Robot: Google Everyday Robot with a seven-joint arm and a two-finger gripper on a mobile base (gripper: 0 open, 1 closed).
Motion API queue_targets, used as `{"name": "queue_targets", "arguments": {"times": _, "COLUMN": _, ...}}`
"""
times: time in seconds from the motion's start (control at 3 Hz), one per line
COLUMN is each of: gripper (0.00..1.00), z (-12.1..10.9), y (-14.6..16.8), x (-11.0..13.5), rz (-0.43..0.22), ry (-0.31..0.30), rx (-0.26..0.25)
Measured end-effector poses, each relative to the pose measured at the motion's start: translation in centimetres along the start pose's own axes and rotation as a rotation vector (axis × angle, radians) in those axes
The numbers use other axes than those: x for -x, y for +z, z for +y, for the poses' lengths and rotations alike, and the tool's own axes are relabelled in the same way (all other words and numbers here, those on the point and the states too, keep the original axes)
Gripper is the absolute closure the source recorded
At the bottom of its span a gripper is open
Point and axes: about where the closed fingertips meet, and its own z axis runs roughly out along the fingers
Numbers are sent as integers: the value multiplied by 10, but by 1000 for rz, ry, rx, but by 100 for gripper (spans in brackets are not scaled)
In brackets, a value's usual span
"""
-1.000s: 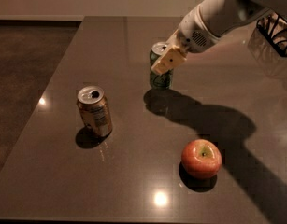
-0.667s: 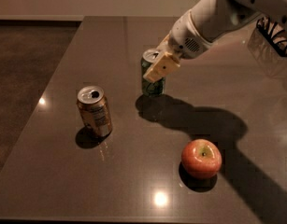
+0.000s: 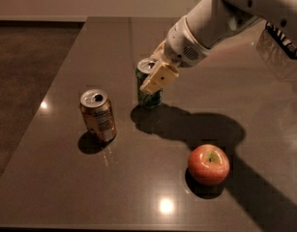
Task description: Move green can near orange can
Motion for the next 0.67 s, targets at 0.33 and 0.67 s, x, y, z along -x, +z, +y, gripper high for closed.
{"name": "queue_targets", "arguments": {"times": 0.33, "gripper": 100, "z": 9, "y": 7, "x": 2, "rz": 2, "ry": -30, "rx": 36}}
{"name": "queue_targets", "arguments": {"times": 0.67, "gripper": 100, "z": 18, "y": 13, "x": 6, "rz": -6, "ry": -73, "rx": 79}}
